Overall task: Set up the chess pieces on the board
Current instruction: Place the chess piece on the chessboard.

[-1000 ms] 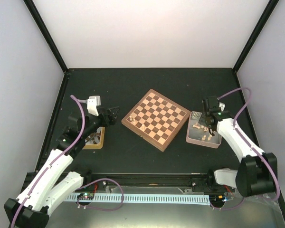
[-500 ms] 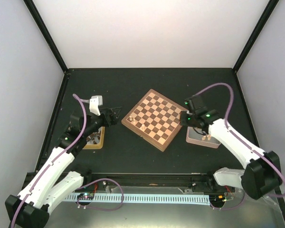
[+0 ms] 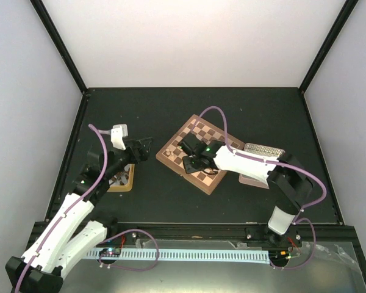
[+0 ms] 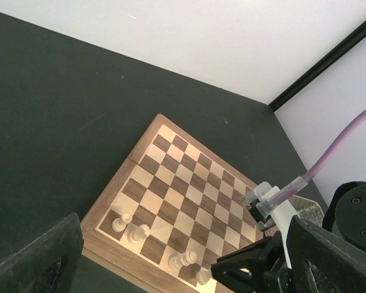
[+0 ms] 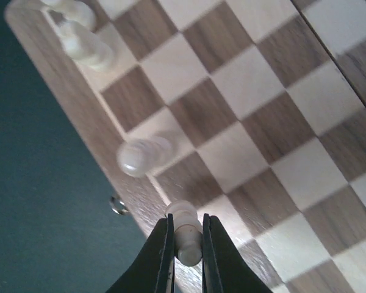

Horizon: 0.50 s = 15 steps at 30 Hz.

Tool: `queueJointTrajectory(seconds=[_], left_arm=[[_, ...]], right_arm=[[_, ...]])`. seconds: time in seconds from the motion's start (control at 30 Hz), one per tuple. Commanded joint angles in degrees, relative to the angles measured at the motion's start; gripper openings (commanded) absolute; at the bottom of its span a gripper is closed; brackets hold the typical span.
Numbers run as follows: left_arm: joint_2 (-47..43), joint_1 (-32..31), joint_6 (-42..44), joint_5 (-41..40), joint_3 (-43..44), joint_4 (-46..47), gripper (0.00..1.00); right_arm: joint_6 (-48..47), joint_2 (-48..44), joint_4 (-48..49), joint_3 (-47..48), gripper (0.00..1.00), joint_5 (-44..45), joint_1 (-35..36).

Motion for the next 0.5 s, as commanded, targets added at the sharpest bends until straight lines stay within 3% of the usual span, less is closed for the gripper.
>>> queueJointTrajectory(seconds=[0.0, 0.47], left_arm=[[-0.52, 0.34, 0.19, -1.36, 0.07, -1.03, 0.93], [-0.52, 0.42, 0.76, -2.05, 0.26, -1.51, 0.93]], right_arm=[[0.57, 3.0, -1.23, 4.92, 0.03, 4.96, 2.29], [3.22, 6.11, -6.26, 7.75, 0.02, 13.33, 3.18]])
